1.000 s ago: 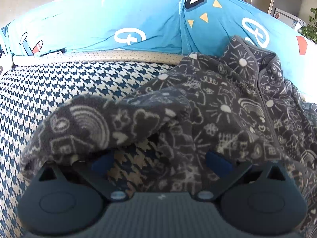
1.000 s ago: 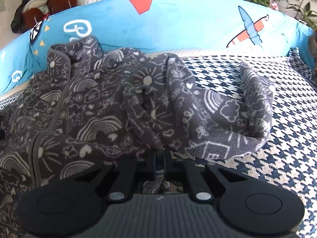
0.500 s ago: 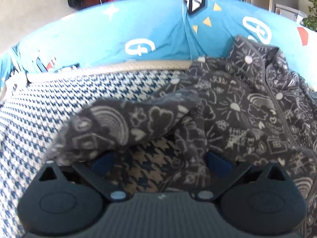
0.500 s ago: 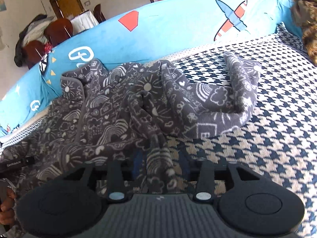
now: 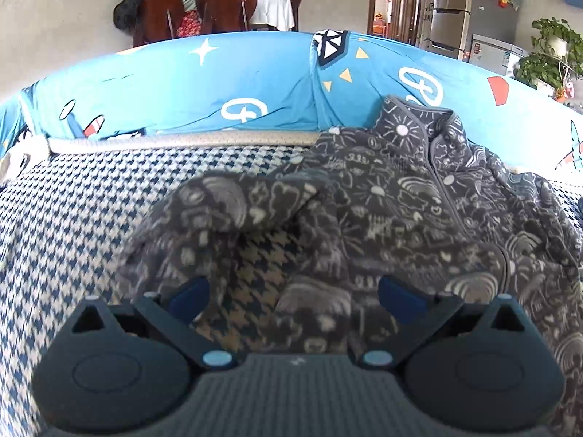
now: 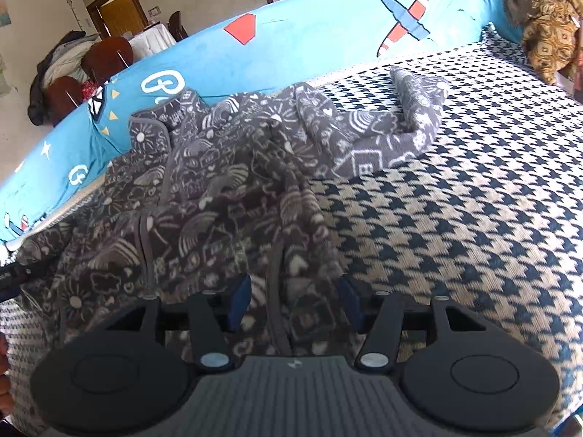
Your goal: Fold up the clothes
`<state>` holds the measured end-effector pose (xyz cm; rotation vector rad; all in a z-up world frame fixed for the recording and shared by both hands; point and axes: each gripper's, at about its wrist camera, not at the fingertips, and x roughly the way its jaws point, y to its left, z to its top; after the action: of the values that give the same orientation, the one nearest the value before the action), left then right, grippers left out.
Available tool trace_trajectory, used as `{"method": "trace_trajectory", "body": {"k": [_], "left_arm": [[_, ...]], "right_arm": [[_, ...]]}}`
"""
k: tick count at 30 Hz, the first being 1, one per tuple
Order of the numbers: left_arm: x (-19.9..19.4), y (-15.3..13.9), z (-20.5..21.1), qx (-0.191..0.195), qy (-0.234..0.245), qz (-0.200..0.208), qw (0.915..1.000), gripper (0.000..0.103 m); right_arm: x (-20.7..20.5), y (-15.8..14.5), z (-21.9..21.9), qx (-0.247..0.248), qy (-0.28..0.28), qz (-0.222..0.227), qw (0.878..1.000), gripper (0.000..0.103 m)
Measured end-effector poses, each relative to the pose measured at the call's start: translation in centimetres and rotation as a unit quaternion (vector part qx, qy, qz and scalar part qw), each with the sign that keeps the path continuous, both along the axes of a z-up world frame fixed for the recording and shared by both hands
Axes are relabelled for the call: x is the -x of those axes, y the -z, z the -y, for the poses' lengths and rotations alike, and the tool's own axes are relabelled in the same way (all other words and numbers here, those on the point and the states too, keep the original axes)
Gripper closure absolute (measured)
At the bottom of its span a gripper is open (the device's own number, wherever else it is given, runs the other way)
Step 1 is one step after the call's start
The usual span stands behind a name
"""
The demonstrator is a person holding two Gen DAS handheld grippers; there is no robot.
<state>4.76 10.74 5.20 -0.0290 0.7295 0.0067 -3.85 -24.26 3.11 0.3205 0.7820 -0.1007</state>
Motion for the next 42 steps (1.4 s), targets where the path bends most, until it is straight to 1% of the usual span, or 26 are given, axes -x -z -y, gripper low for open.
{"method": "trace_trajectory", "body": {"k": [1, 3, 5, 7, 10, 13, 16, 19, 31, 35, 39, 42], "left_arm": [[0.4, 0.1, 0.0, -0.001, 0.000, 0.000, 1.0000, 0.000], [1.2, 0.4, 0.0, -0.004, -0.001, -0.001, 1.0000, 0.000], [1.9, 0.7, 0.0, -0.007, -0.002, -0.003, 1.0000, 0.000], [2.5, 1.3, 0.2, -0.014, -0.002, -0.009, 0.9999, 0.000], [3.1, 2.2, 0.3, -0.023, -0.007, -0.022, 0.9995, 0.000], [3.4, 3.2, 0.2, -0.034, -0.014, -0.037, 0.9986, 0.000], [3.4, 4.1, 0.0, -0.053, -0.031, -0.050, 0.9969, 0.000], [3.4, 4.7, -0.7, -0.062, -0.054, -0.064, 0.9946, 0.000], [4.7, 5.1, -2.0, -0.081, -0.104, -0.071, 0.9887, 0.000], [4.6, 4.6, -1.3, -0.074, -0.092, -0.056, 0.9914, 0.000], [4.5, 4.1, -0.7, -0.066, -0.081, -0.042, 0.9937, 0.000], [4.5, 3.7, -0.2, -0.060, -0.072, -0.031, 0.9951, 0.000]], "right_arm": [[0.3, 0.1, -0.3, 0.012, 0.001, 0.000, 1.000, 0.047], [0.9, 0.4, -0.9, 0.030, -0.003, -0.001, 1.000, 0.041], [1.3, 0.9, -1.4, 0.041, -0.004, -0.011, 0.999, 0.036], [1.4, 1.6, -1.7, 0.054, 0.006, -0.026, 0.998, 0.036], [1.7, 1.8, -1.9, 0.066, 0.014, -0.022, 0.997, 0.034], [1.9, 2.0, -1.8, 0.063, 0.022, -0.021, 0.998, 0.033], [1.9, 2.0, -1.9, 0.064, 0.027, -0.021, 0.997, 0.033], [2.1, 2.0, -1.8, 0.066, 0.038, -0.021, 0.997, 0.033], [2.5, 1.9, -1.2, 0.068, 0.058, -0.028, 0.996, 0.033], [2.8, 1.4, -1.1, 0.058, 0.066, -0.025, 0.996, 0.032], [2.9, 0.4, -1.2, 0.044, 0.056, 0.006, 0.997, 0.031], [2.4, -0.2, -1.8, 0.036, 0.033, 0.023, 0.999, 0.031]]}}
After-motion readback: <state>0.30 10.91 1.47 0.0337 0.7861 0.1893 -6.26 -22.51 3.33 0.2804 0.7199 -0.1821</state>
